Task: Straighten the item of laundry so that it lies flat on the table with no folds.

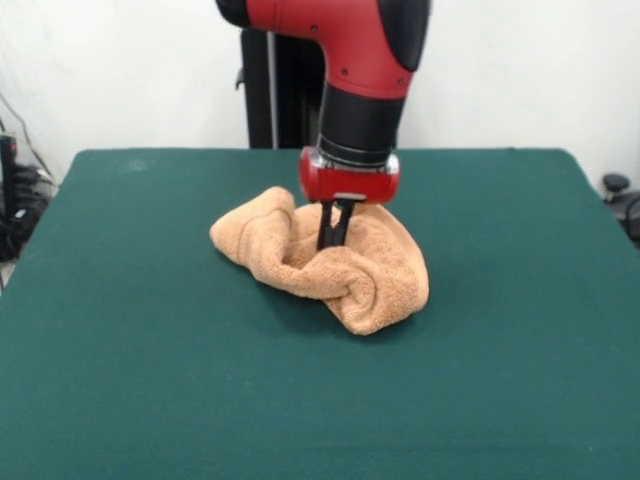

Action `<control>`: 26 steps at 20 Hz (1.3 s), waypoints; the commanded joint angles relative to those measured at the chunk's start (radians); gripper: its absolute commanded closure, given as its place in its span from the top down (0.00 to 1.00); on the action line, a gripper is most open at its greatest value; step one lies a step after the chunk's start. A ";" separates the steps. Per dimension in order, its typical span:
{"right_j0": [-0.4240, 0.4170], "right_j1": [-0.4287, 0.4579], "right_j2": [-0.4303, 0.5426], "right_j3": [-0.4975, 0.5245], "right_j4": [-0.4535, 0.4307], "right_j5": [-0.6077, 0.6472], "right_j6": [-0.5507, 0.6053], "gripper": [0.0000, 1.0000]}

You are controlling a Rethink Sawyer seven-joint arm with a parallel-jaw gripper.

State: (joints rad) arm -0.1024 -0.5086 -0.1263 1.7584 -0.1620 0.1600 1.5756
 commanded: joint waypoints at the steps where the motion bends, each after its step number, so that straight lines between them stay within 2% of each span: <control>1: 0.011 -0.094 0.077 0.114 0.004 0.069 0.143 0.00; 7: 0.006 -0.127 0.084 0.128 0.019 0.105 0.140 0.00; 15: 0.003 -0.105 0.085 0.116 0.000 0.051 0.137 0.00; 16: -0.004 -0.107 0.093 0.120 -0.005 0.034 0.135 1.00; 26: 0.015 -0.099 0.081 0.123 0.011 0.024 0.164 1.00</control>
State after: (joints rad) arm -0.1067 -0.6434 -0.1263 1.8128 -0.1624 0.1602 1.5756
